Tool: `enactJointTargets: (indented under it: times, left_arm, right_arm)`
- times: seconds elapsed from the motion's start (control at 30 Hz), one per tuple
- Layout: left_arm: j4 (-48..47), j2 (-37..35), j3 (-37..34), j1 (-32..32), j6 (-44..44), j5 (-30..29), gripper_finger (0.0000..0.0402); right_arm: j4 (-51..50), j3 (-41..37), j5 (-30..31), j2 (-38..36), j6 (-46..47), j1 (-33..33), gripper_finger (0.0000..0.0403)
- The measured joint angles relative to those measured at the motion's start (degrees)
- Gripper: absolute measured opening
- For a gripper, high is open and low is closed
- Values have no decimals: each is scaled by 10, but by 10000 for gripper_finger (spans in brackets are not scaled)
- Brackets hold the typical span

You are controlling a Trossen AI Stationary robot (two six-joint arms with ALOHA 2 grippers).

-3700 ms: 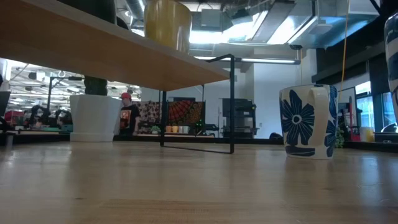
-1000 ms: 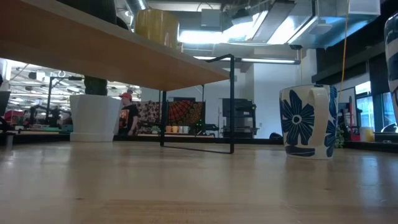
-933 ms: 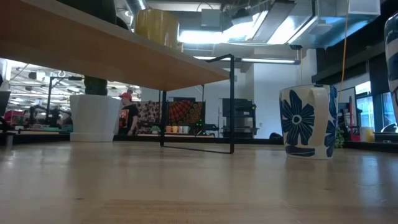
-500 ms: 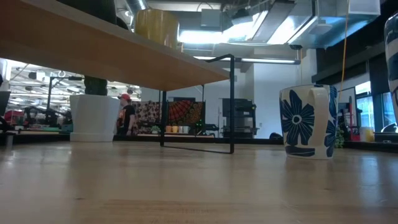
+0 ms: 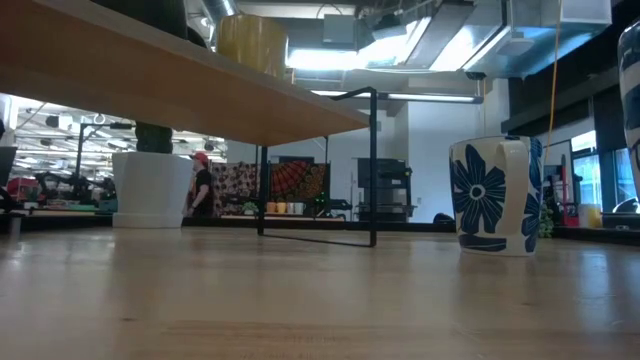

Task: Place coffee mugs
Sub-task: Put the yellow black mug on the shelf

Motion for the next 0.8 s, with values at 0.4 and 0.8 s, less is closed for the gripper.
enactJointTargets:
  times: [0.4,0.8]
  left_arm:
    - [0,0,0,0,0,-18,188]
    - [0,0,0,0,0,-18,188]
  right_arm:
    - [14,-9,20,-2,-14,-7,6]
    - [-154,116,96,-2,-165,-92,2]
